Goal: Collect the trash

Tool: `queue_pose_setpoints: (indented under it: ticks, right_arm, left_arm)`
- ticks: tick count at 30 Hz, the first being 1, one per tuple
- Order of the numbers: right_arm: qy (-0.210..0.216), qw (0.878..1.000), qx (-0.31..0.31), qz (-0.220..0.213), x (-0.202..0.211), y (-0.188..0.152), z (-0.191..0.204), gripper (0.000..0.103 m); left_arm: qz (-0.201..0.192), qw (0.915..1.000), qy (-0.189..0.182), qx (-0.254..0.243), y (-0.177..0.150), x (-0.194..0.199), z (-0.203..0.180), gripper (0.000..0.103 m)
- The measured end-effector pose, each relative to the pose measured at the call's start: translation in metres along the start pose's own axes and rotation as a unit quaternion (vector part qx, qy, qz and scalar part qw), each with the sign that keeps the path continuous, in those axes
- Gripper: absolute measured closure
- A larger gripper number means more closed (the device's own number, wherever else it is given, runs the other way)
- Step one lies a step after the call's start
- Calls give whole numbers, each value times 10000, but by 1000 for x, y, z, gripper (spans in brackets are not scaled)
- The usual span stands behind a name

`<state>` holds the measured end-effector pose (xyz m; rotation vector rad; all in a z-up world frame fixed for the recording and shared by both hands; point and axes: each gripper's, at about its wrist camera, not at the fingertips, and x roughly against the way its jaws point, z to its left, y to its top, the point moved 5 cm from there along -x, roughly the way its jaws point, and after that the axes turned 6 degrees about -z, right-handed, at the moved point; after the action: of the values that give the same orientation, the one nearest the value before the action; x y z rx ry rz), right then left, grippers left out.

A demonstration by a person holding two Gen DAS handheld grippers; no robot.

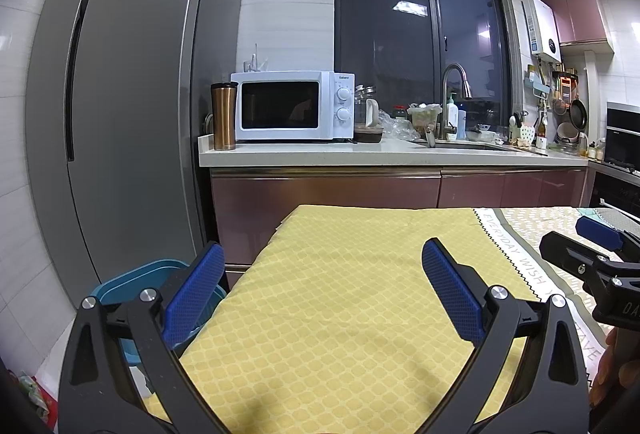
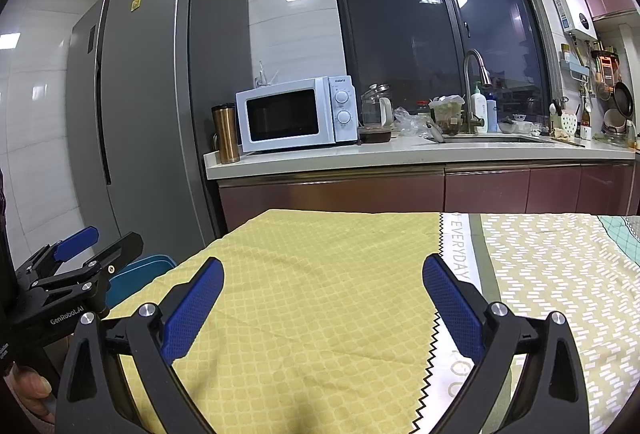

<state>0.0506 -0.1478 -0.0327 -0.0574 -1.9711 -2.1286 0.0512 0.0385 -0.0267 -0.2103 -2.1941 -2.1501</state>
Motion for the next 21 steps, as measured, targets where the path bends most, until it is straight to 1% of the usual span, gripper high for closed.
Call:
queue_pose_setpoints:
  ticks: [9, 21]
  right_arm:
    - [-56, 10000, -12, -50, 3, -1, 3, 7]
    - [-124, 9999, -27, -92, 7, -1, 4, 7]
  left_arm:
    - [-111, 9998, 115, -98, 0, -3, 2, 6]
    - [-246, 9994, 126, -221, -3, 1, -5, 6]
